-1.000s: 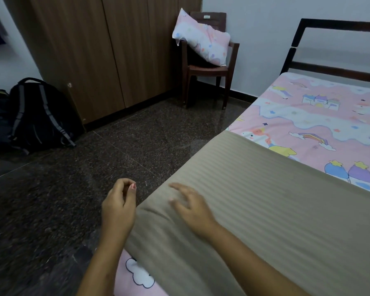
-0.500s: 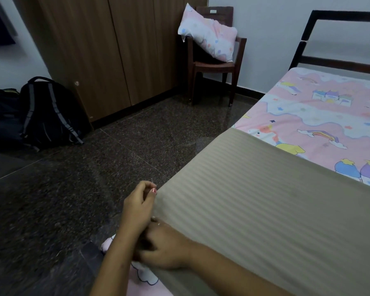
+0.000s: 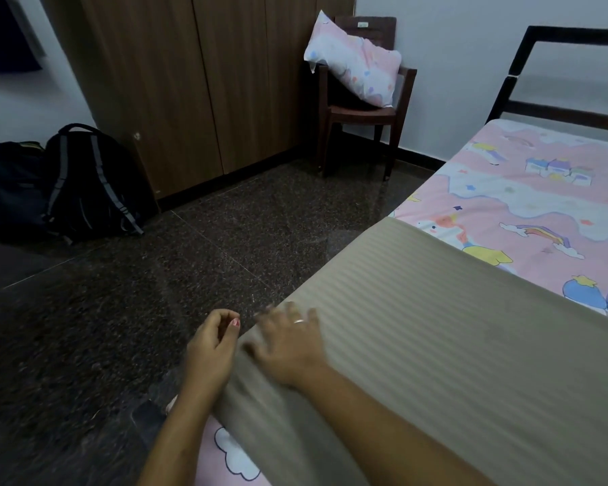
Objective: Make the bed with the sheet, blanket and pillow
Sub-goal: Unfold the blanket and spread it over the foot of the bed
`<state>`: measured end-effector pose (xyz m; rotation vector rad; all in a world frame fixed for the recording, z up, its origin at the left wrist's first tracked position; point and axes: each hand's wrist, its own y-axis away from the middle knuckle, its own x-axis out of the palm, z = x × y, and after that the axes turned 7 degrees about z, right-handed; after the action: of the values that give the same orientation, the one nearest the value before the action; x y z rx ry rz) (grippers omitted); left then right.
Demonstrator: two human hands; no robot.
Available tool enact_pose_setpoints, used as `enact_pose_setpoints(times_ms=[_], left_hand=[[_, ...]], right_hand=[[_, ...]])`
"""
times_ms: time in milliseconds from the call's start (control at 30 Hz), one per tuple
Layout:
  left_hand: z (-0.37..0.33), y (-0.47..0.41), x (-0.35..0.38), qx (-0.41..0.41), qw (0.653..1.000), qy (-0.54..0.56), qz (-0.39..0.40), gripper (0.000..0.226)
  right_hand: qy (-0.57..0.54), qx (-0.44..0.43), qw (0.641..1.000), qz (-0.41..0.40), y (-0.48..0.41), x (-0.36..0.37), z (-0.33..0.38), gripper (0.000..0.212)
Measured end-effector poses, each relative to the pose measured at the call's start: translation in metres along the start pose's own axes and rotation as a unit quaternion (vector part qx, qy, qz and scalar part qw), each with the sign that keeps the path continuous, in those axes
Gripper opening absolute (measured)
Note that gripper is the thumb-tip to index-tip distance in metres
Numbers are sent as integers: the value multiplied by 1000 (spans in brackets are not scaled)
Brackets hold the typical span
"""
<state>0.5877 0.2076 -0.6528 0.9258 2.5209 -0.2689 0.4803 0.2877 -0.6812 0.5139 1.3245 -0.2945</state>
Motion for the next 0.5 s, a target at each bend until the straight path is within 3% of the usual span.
enact_pose_setpoints(times_ms=[100, 133, 167, 233, 300, 367, 500], left_hand=[[-8, -6, -3, 7, 1000, 0, -6, 7], [-8, -7, -5, 7, 1000, 1, 0, 8], [-9, -8, -7, 4, 1000, 0, 8, 8], [-9, -8, -13, 8, 1000, 2, 11, 9], [-11, -7, -18, 23, 1000, 3, -8, 9], [-13, -6, -18, 30, 999, 11, -22, 10], [-14, 1, -6, 24, 1000, 1, -2, 10]], right_hand=[[112, -36, 993, -20, 3, 10, 59, 60], [65, -29, 996, -48, 7, 14, 70, 57], [-21, -80, 996, -23, 8, 18, 77, 54], [-166, -197, 963, 82, 15, 6, 81, 48], [-178, -215, 960, 31, 24, -12, 64, 42], [-139, -171, 973, -71, 20, -21, 23, 41], [-63, 86, 991, -80, 43, -10, -61, 56]])
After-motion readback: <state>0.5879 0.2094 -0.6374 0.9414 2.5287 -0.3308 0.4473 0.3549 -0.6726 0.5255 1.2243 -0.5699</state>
